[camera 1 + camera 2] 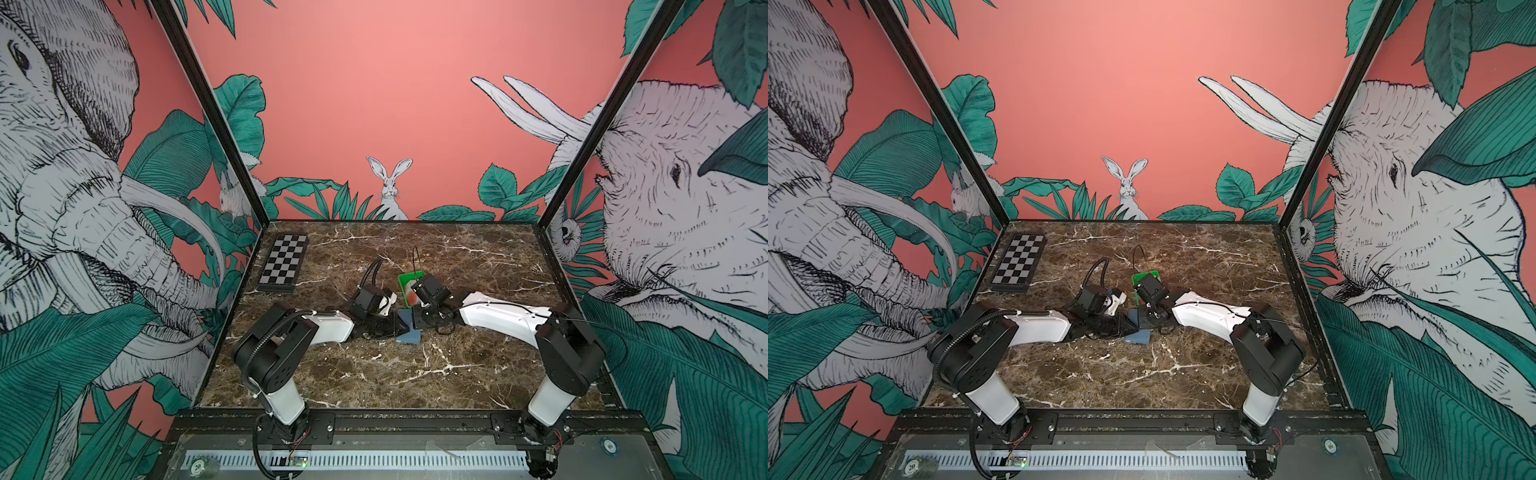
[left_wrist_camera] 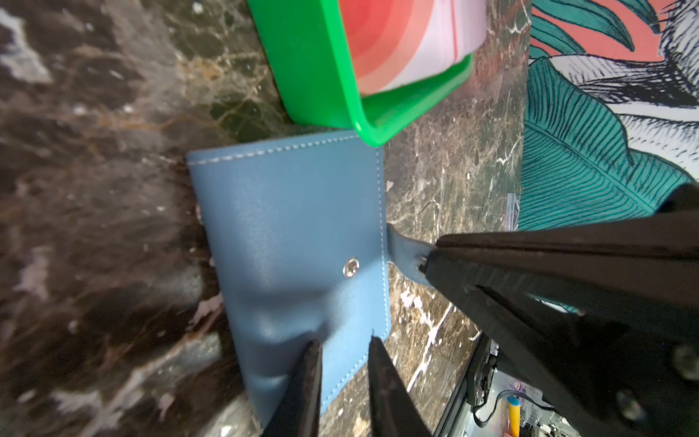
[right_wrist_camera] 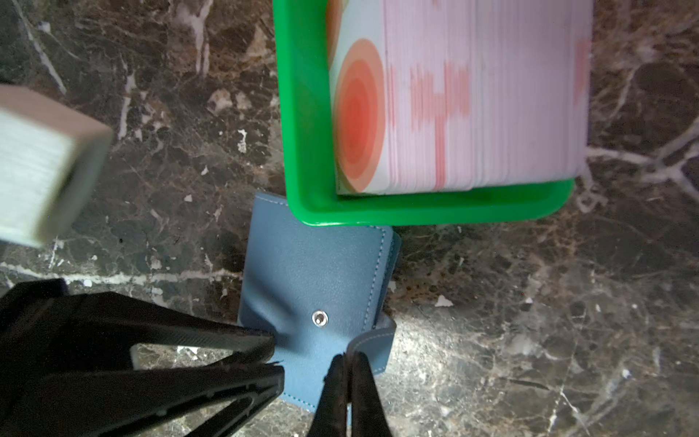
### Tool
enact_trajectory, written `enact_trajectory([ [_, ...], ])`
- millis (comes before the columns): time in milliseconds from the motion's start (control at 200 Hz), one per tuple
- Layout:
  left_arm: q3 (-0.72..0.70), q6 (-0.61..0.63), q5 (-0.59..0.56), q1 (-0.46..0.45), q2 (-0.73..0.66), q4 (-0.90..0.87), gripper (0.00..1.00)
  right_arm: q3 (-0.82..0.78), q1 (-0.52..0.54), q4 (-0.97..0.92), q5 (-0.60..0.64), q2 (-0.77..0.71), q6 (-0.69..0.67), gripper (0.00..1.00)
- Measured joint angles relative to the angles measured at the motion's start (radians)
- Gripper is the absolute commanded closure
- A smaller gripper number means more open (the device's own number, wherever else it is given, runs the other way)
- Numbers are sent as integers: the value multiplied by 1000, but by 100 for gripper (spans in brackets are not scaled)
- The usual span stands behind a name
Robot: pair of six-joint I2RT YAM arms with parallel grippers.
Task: Insert credit cards into a card holder
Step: Close the button on the card holder.
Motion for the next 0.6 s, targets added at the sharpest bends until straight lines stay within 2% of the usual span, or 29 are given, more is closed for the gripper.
enact_trajectory([
  [600,-10,-2,0,0,2,22,76,23,6,8,-7,56,6,100],
])
